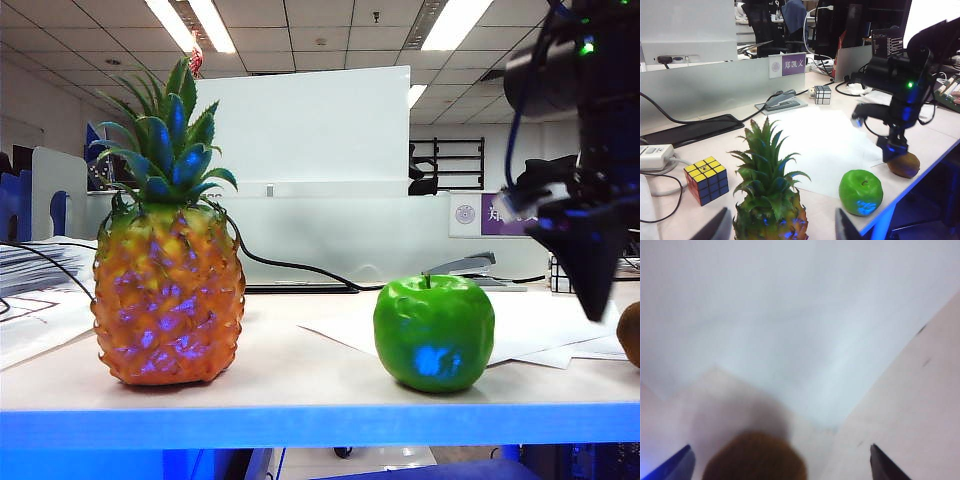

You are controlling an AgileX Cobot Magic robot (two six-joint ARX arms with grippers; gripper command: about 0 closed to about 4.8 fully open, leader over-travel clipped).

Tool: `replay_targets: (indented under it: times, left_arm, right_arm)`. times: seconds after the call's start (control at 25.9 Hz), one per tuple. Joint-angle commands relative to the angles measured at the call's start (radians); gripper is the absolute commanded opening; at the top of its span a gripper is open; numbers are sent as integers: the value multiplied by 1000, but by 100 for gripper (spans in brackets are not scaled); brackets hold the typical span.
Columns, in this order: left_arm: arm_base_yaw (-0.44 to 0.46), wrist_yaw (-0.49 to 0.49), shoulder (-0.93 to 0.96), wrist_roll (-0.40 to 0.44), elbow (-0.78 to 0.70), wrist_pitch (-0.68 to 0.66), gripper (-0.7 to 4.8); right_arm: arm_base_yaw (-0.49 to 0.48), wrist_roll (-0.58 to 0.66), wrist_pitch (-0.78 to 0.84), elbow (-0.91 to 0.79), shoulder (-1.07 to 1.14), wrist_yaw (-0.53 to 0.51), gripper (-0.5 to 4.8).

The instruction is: Arrange all the fruits from large to small from left to right in a row.

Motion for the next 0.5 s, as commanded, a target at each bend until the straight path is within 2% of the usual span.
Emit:
replay_targets:
  times: [0.04,0.39,0.46,0.5]
  left_arm:
    - [1,5,-2,0,2,6,274]
    - [2,4,-2,2,2,7,274]
    - [2,4,-2,4,2,8,274]
    - [2,4,-2,4,2,11,273]
  right_arm:
    - [0,-2,33,54,-6,10,479]
    - [3,21,18,281,-26,-14,474]
    - [3,21,4,349,-53,-75,382]
    - [3,22,-3,386,-67,-114,354]
